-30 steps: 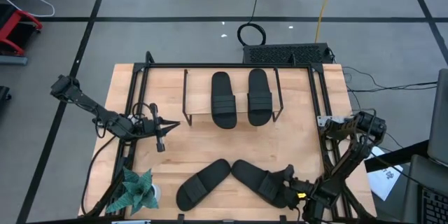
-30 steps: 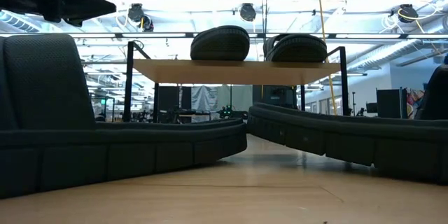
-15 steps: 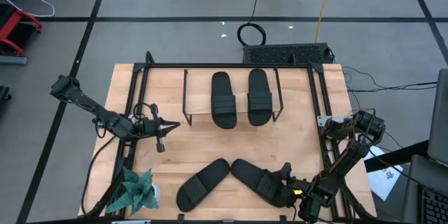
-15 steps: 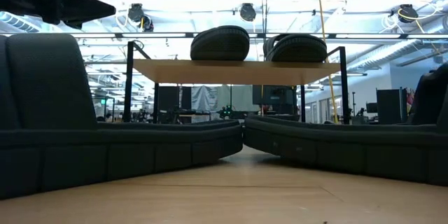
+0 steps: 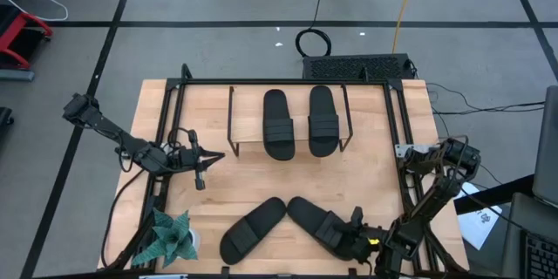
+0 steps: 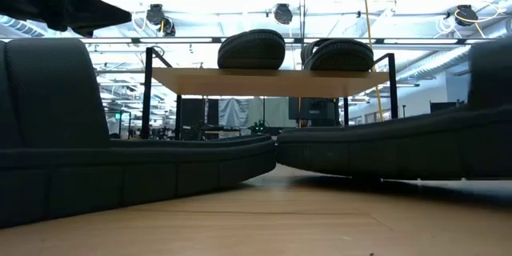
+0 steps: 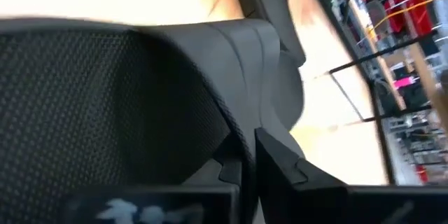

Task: Pick and place slides into the shelf
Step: Put the right black slide under the shelf

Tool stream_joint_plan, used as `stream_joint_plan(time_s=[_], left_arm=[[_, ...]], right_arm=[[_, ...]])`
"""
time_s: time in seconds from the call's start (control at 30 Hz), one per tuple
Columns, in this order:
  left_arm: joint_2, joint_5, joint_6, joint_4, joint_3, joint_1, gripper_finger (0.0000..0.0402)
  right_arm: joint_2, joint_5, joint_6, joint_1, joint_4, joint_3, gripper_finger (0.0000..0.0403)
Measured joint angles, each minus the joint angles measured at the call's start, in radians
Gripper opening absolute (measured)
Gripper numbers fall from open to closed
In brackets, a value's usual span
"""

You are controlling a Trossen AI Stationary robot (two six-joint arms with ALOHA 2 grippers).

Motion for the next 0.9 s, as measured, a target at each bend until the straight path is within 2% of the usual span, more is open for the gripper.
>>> stream_joint_plan(time_s=[0.13, 0.27, 0.4, 0.6, 0.73, 0.9], left_arm=[[0.000, 0.000, 0.000, -0.008, 0.000, 0.000, 0.0024], [0.000, 0.000, 0.000, -0.008, 0.000, 0.000, 0.0024], [0.000, 0.000, 0.000, -0.008, 0.000, 0.000, 0.0024], [0.000, 0.000, -0.001, -0.008, 0.000, 0.000, 0.0024], [0.000, 0.000, -0.001, -0.008, 0.000, 0.000, 0.0024], [0.000, 0.000, 0.000, -0.007, 0.000, 0.000, 0.0024]], right_arm=[[-0.001, 0.000, -0.060, 0.018, -0.041, 0.051, 0.0006], [-0.002, 0.011, -0.048, 0.032, -0.189, 0.148, 0.0004], [-0.002, 0.020, 0.037, 0.035, -0.389, 0.230, 0.0003], [-0.002, 0.075, 0.209, 0.034, -0.619, 0.248, 0.0002], [-0.002, 0.105, 0.293, 0.025, -0.681, 0.249, 0.0001], [-0.002, 0.130, 0.311, -0.002, -0.695, 0.250, 0.0001]])
